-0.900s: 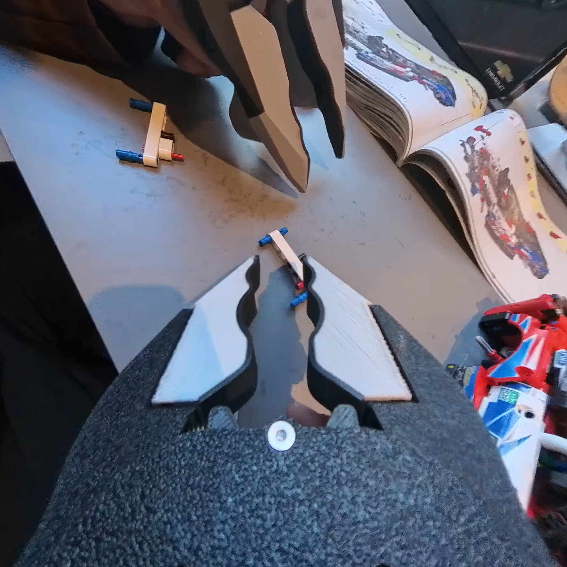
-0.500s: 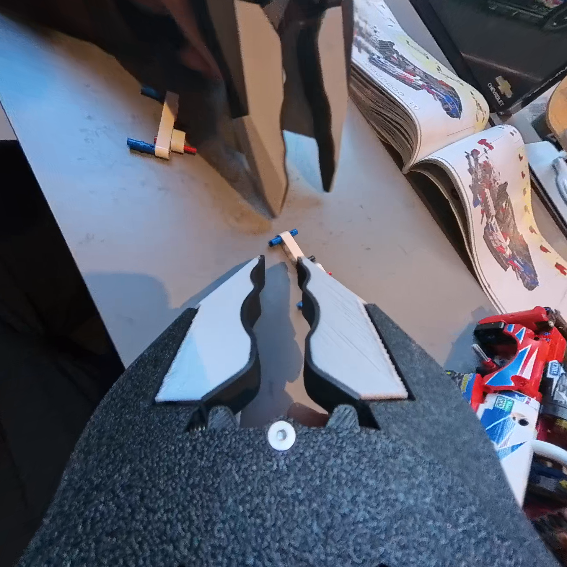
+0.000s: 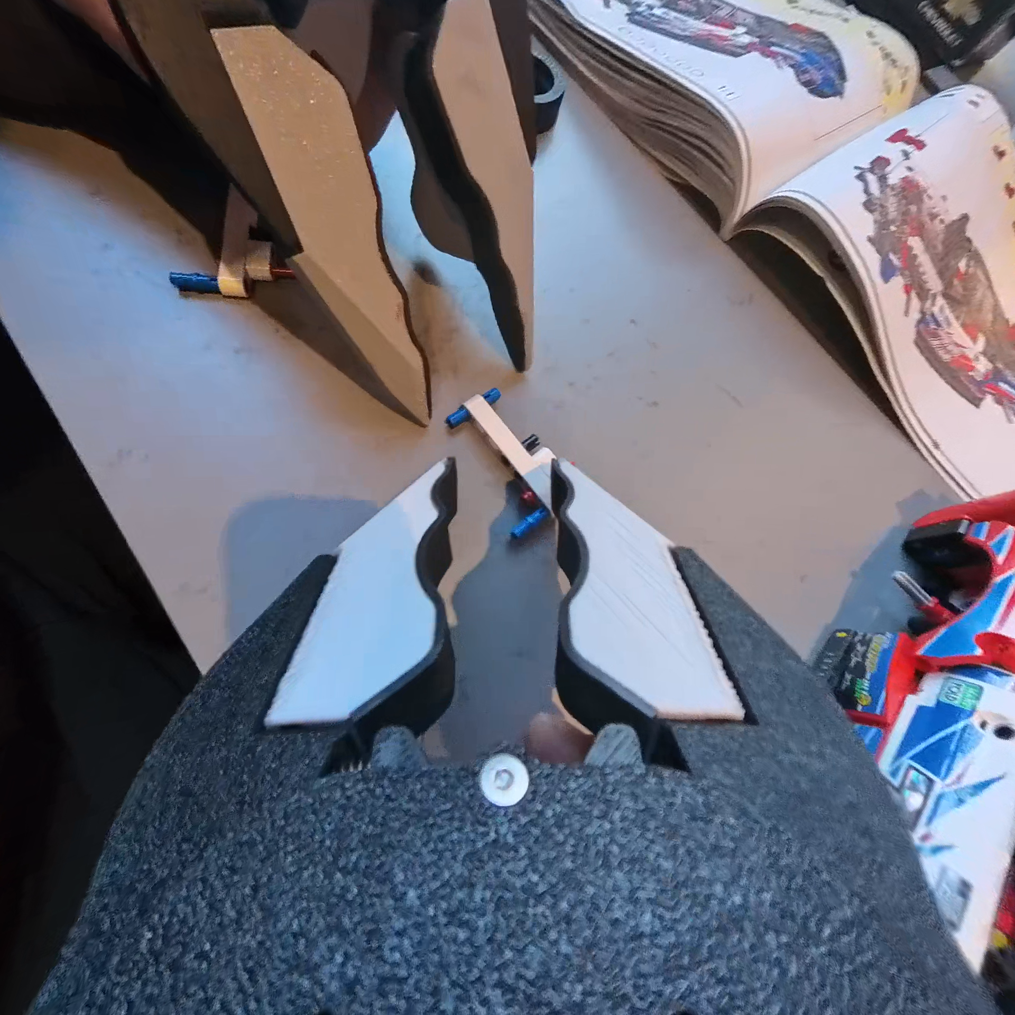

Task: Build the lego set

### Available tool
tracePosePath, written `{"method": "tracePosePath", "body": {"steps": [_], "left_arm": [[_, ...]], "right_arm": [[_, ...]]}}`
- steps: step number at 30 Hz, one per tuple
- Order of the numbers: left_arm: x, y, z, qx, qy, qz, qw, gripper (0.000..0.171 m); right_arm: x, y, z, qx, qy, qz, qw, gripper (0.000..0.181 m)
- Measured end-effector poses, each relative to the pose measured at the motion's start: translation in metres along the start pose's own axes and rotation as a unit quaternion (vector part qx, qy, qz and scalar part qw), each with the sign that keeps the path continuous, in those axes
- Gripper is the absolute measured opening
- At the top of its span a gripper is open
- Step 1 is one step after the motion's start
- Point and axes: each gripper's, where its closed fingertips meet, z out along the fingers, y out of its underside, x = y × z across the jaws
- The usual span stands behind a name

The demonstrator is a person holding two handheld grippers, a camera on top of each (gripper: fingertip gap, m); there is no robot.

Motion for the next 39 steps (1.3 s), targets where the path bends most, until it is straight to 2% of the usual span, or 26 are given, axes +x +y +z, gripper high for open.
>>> {"method": "tracePosePath", "body": {"steps": [4,12,19,23,28,31,36,39], "left_arm": [[0.002,-0.001,0.001,0.001,0.004,0.003,1.000,0.034],[0.001,0.000,-0.001,0.001,0.008,0.006,1.000,0.033],[-0.011,0.004,-0.006,-0.001,-0.005,-0.016,1.000,0.033],[-0.021,0.004,-0.013,0.009,-0.019,-0.032,0.999,0.032],[-0.033,0.000,-0.021,0.028,-0.030,-0.053,0.998,0.032],[-0.034,-0.001,-0.023,0.032,-0.025,-0.069,0.997,0.032],[-0.034,0.003,-0.021,0.015,-0.040,-0.048,0.998,0.032],[-0.036,0.005,-0.020,0.010,-0.044,-0.046,0.998,0.032]], "right_arm": [[0.002,0.002,0.004,-0.014,-0.011,0.011,1.000,0.034],[0.003,-0.005,0.011,-0.025,-0.027,-0.060,0.998,0.036],[0.001,-0.005,0.010,-0.076,-0.057,-0.161,0.982,0.017],[-0.003,-0.005,0.013,-0.107,-0.080,-0.198,0.971,0.014],[-0.006,-0.003,0.015,-0.141,-0.129,-0.146,0.971,0.010],[-0.005,-0.003,0.015,-0.145,-0.133,-0.109,0.974,0.009],[0.003,-0.004,0.012,-0.129,-0.083,-0.075,0.985,0.008],[0.012,-0.010,-0.007,-0.104,-0.046,-0.051,0.992,0.008]]}}
